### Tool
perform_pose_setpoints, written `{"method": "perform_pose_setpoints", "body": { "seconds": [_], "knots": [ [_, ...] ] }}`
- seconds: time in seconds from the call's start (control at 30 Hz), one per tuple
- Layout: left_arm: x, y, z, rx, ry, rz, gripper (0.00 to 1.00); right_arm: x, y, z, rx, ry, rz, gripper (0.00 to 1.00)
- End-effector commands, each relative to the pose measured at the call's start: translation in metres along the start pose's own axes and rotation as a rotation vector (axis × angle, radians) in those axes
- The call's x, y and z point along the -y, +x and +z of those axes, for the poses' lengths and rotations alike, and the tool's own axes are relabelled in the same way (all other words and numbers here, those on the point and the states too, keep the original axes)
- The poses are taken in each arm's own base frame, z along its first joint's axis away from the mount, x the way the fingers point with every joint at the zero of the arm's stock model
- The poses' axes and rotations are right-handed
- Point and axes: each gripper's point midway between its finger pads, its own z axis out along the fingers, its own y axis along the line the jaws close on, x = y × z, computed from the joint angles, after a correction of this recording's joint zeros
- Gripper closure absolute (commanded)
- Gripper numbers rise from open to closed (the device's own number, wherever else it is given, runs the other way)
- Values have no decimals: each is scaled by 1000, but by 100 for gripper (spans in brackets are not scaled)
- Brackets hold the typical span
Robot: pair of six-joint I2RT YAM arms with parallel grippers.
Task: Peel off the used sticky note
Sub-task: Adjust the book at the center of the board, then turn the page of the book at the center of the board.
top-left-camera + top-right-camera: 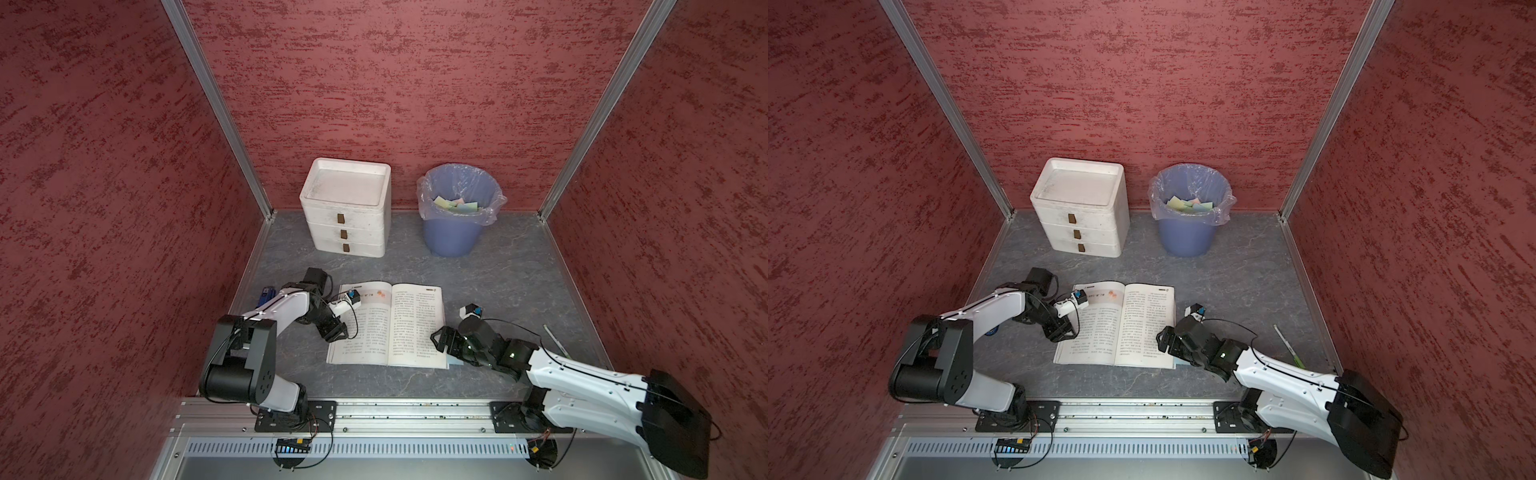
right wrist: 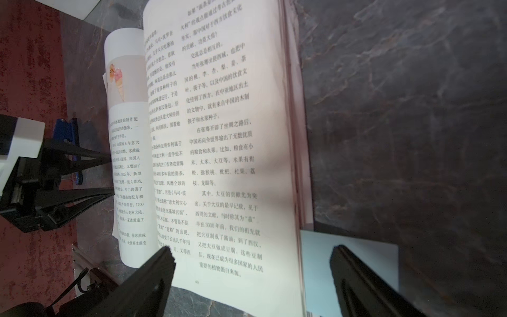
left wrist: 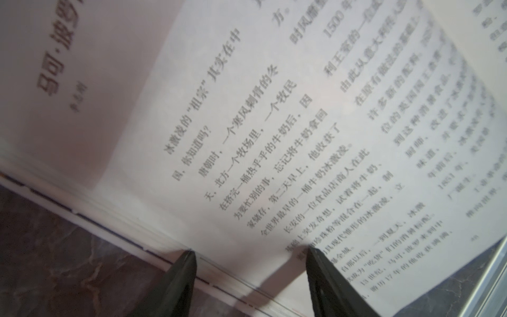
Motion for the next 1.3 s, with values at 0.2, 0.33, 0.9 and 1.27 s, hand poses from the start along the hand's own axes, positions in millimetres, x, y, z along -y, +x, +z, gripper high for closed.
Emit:
{"method": "perform_pose_setpoints", "body": {
  "seconds": [0.2, 0.33, 0.9, 1.27],
  "knots": [
    [16, 13, 11, -58, 64, -41, 33, -10, 7, 11, -19, -85, 27, 8],
    [16, 13, 10, -63, 62, -39, 33, -7, 11, 15, -31, -85, 30, 9],
    [17, 15, 12, -83, 58, -21, 34, -40, 19, 15, -60, -170, 1, 12],
    [17, 13, 10, -78, 57, -17, 35, -86, 17, -1, -49, -274, -58, 13]
  ]
}}
